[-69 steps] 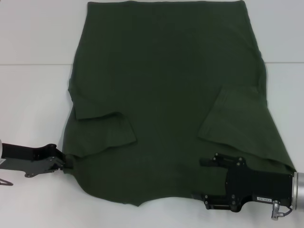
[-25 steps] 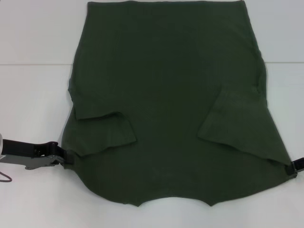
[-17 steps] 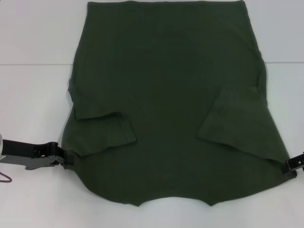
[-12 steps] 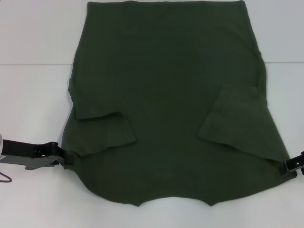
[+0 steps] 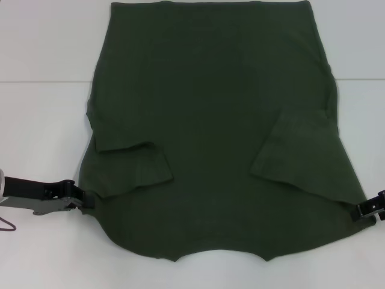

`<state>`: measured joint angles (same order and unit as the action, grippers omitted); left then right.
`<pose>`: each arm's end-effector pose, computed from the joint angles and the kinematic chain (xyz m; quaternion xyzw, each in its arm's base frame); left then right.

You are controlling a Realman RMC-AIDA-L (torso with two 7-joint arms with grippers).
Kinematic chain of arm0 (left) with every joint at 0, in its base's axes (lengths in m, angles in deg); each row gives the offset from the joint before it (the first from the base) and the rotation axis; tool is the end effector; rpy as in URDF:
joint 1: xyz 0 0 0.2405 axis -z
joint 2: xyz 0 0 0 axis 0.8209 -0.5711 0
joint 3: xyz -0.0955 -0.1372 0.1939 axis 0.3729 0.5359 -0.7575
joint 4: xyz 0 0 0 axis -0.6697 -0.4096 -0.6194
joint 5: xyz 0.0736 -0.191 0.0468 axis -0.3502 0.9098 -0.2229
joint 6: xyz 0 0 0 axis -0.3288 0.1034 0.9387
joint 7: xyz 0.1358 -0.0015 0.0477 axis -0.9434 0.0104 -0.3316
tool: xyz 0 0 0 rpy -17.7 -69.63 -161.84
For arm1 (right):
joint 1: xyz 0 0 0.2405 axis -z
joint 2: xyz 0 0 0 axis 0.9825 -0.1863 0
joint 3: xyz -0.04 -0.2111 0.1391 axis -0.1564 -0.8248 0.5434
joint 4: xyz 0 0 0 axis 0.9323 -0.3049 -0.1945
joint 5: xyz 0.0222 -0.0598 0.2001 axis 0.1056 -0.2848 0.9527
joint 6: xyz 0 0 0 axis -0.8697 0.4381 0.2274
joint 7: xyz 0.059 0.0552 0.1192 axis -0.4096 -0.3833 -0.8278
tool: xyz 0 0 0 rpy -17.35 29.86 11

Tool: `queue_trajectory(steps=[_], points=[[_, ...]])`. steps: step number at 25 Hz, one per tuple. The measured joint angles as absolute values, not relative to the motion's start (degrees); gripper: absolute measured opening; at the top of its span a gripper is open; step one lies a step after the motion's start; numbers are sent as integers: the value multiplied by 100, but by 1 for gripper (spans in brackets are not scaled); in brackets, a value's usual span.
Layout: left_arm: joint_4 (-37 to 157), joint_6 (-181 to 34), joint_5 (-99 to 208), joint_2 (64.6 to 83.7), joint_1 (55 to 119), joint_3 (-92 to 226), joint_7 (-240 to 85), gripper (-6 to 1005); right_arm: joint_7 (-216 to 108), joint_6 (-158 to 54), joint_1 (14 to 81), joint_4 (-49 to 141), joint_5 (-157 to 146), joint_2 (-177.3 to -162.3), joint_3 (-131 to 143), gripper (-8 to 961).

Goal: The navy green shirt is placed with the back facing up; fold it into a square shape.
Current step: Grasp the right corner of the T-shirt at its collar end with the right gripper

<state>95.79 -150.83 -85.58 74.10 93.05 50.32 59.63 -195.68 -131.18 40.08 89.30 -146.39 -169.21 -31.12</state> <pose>-0.3206 0.3454 0.0336 -0.7219 -0.6751 -0.0849 0.1259 0.3028 0.3641 0.0579 -0.7773 0.5976 -0.0989 0.1701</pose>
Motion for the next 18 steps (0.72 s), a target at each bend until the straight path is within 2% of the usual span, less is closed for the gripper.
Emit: queue_trajectory(steps=[18], points=[[9566,-15084,-8559,7412,9305,5033,5943,34,-19576,-13120,3875,8874,-14638,-17027,-3233,747]])
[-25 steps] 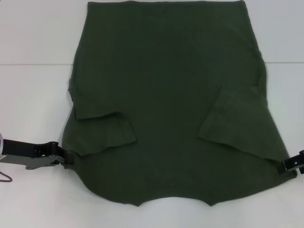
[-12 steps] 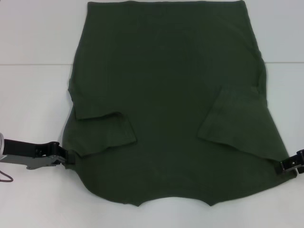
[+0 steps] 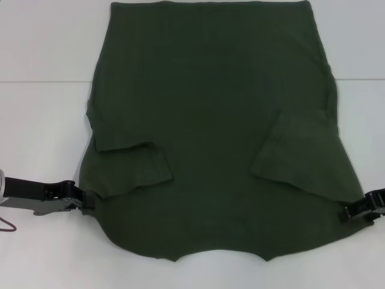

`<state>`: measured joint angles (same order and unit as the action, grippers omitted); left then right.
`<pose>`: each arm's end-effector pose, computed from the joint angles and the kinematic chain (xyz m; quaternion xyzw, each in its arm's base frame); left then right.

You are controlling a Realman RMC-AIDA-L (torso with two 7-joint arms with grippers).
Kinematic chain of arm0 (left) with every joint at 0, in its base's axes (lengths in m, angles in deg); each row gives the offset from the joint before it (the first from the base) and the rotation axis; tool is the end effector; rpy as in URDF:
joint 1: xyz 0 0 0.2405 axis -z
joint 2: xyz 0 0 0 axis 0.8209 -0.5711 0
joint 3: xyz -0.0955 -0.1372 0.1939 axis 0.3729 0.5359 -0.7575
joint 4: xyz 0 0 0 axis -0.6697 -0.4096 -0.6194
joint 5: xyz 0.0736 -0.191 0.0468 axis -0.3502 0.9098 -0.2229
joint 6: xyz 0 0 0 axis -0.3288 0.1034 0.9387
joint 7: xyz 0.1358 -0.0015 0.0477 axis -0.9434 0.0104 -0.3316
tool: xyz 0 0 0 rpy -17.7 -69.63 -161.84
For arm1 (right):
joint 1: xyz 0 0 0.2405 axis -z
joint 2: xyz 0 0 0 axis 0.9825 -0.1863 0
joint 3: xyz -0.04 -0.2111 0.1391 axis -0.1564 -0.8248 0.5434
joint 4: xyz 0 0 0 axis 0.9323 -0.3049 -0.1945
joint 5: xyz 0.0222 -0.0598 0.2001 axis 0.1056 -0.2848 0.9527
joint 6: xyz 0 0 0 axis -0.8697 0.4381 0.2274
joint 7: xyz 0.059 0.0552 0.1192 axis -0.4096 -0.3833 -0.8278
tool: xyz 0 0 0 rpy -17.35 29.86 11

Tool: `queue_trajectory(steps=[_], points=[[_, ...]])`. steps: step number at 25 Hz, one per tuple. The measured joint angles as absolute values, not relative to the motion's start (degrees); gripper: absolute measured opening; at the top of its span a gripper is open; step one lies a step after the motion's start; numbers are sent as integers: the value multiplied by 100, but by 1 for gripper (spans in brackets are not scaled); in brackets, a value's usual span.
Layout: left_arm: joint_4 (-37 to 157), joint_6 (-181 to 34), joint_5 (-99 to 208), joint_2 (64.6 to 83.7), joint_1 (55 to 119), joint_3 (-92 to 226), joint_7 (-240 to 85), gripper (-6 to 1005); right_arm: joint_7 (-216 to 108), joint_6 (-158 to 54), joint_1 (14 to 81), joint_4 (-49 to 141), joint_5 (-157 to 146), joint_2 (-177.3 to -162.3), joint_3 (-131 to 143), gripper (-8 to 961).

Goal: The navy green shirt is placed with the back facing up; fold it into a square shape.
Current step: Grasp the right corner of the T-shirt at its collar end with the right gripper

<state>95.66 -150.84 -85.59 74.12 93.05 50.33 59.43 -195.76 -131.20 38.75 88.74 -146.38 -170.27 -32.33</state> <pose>-0.3205 0.3451 0.0329 -0.7228 -0.6744 -0.0847 0.1248 0.2920 0.3670 0.0458 -0.7873 0.5872 -0.1045 0.1566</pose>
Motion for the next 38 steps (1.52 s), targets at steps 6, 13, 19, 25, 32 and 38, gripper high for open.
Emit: queue_trajectory(steps=[6,13,19,25,32,38], points=[[9571,-15081,-8559,7411,9303,5032,5938,33,-19577,-13145,3809,8874,-14639,-17071,-3279,741],[9572,-15089,-8557,7411,9307,5032,5936,33,-19556,-13164,3741,8865,-14607,-17141,-3302,733],[9573,-15097,-8552,7411,9314,5033,5936,33,-19515,-13168,3635,8793,-14603,-17208,-3311,726],[9572,-15104,-8549,7412,9314,5056,5936,33,-19492,-13168,3602,8844,-14614,-17226,-3318,719],[9571,-15118,-8540,7412,9314,5076,5936,34,-19377,-13157,3624,8879,-14644,-17219,-3358,631],[9564,-15106,-8532,7411,9315,5058,5935,34,-19423,-13137,3615,8869,-14648,-17208,-3469,504]])
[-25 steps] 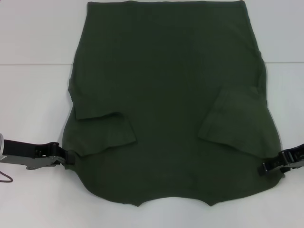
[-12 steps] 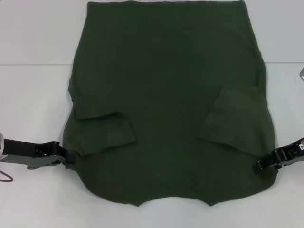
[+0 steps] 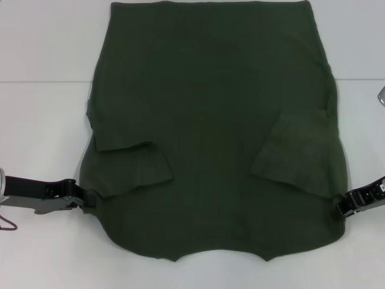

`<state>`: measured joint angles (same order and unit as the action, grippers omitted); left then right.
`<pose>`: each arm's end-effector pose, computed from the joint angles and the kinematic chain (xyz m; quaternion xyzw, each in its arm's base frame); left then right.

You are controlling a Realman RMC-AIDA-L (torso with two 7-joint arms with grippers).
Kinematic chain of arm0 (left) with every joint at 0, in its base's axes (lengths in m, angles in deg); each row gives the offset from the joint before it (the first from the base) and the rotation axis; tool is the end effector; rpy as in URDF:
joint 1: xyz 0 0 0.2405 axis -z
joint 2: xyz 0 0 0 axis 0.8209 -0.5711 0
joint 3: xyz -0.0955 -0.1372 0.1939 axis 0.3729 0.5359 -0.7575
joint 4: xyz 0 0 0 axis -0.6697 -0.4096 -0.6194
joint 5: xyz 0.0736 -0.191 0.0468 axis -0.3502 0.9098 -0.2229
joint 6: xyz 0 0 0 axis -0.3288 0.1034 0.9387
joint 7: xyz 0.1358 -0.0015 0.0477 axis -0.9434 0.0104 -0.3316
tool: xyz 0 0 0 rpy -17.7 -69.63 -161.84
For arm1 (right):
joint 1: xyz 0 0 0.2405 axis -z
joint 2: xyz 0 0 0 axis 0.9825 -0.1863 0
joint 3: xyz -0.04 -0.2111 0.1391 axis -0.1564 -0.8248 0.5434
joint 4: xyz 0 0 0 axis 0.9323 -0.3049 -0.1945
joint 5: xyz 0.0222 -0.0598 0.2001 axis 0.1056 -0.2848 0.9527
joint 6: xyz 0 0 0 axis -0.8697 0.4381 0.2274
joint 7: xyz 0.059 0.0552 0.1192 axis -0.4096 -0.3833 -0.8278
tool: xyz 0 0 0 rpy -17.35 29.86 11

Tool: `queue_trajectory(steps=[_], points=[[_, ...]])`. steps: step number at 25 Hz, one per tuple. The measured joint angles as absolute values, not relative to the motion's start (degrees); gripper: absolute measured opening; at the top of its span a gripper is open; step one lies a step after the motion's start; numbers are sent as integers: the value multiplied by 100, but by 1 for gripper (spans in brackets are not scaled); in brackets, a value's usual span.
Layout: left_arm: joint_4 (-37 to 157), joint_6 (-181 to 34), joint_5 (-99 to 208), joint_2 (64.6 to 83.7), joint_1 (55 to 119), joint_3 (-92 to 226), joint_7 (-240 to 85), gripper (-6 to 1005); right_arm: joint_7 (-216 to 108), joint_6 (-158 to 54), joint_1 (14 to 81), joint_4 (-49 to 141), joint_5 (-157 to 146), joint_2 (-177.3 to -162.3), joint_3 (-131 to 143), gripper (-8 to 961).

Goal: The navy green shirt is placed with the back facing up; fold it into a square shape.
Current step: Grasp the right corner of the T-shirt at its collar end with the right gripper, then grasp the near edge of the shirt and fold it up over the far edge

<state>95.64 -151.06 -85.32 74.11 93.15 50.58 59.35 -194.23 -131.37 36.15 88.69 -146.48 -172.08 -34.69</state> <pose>-0.3192 0.3457 0.0332 -0.7232 -0.6738 -0.0887 0.1230 0.2695 0.3739 0.0279 -0.8158 0.5492 -0.1178 0.1379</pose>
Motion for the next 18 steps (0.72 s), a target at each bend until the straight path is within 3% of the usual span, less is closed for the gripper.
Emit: queue_trajectory(steps=[6,12,18], points=[[9555,-15103,-8482,7403,9320,5060,5929,34,-19426,-13118,3611,8856,-14648,-17186,-3469,243],[9553,-15080,-8437,7395,9317,5094,5927,34,-19398,-13094,3605,8844,-14720,-17171,-3477,57],[9568,-15086,-8281,7393,9257,5119,5895,34,-19312,-13105,3610,8877,-14689,-17164,-3461,57]])
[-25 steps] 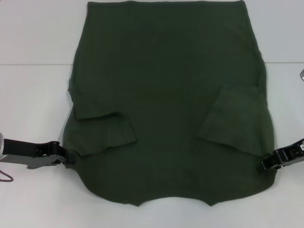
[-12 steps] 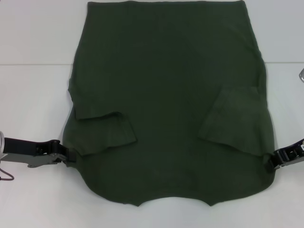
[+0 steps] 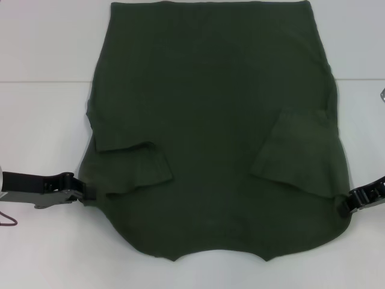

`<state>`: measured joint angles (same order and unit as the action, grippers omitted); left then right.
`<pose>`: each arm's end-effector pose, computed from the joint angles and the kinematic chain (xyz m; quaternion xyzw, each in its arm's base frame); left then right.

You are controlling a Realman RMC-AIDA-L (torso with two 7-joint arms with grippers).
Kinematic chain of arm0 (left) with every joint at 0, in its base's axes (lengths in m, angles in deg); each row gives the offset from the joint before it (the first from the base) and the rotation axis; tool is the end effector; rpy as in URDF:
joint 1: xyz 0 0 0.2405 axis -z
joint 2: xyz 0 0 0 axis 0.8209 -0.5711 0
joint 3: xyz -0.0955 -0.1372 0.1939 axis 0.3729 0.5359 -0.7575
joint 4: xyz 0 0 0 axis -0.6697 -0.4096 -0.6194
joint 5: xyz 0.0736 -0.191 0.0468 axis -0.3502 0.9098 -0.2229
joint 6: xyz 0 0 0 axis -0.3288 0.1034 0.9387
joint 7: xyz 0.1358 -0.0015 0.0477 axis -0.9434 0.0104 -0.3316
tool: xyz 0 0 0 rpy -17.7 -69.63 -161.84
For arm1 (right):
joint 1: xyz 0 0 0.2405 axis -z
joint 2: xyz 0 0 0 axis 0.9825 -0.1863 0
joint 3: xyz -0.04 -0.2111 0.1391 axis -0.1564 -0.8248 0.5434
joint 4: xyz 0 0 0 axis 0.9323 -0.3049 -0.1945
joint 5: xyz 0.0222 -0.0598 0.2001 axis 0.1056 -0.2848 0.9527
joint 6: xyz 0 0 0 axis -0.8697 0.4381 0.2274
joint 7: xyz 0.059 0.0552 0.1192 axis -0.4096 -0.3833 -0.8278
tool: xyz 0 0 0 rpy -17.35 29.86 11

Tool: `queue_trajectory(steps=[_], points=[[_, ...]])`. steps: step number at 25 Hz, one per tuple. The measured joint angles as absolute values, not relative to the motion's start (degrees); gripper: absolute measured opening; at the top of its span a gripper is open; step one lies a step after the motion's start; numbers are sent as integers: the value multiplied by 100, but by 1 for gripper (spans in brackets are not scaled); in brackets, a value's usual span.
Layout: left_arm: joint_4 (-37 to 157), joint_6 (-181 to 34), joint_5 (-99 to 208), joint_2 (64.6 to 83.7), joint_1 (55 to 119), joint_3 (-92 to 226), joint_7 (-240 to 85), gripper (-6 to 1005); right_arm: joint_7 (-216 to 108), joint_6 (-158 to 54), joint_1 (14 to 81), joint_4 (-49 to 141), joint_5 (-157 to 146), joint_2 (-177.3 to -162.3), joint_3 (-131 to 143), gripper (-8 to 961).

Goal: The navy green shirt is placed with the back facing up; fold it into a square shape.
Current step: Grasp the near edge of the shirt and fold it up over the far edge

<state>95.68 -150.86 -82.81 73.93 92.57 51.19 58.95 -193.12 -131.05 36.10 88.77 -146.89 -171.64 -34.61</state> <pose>-0.3190 0.3472 0.0369 -0.7189 -0.6739 -0.1136 0.1267 0.2713 0.3760 0.0322 -0.8200 0.5401 -0.1217 0.1448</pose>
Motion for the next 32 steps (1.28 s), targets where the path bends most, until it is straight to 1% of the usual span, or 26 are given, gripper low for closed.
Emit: queue_trajectory(steps=[8,10,14,23,26,32], points=[[9572,-15333,-8324,7402,9230,5040,5867,33,-19003,-13400,3610,8889,-14635,-17147,-3401,57],[9584,-15505,-8349,7379,9224,5056,5866,33,-18894,-13540,3631,8891,-14611,-17143,-3395,57],[9641,-15877,-8374,7348,9118,5106,5866,33,-18667,-13898,3710,8896,-14591,-17135,-3391,57],[9722,-17027,-8643,7366,8830,5174,5729,33,-17883,-14858,3867,8899,-14596,-17080,-3317,57],[9703,-17559,-8846,7379,8786,5169,5633,33,-17649,-15143,3900,8884,-14605,-17095,-3330,57],[9680,-18199,-9127,7413,8764,5033,5591,33,-17468,-15402,3974,8872,-14647,-17188,-3553,57]])
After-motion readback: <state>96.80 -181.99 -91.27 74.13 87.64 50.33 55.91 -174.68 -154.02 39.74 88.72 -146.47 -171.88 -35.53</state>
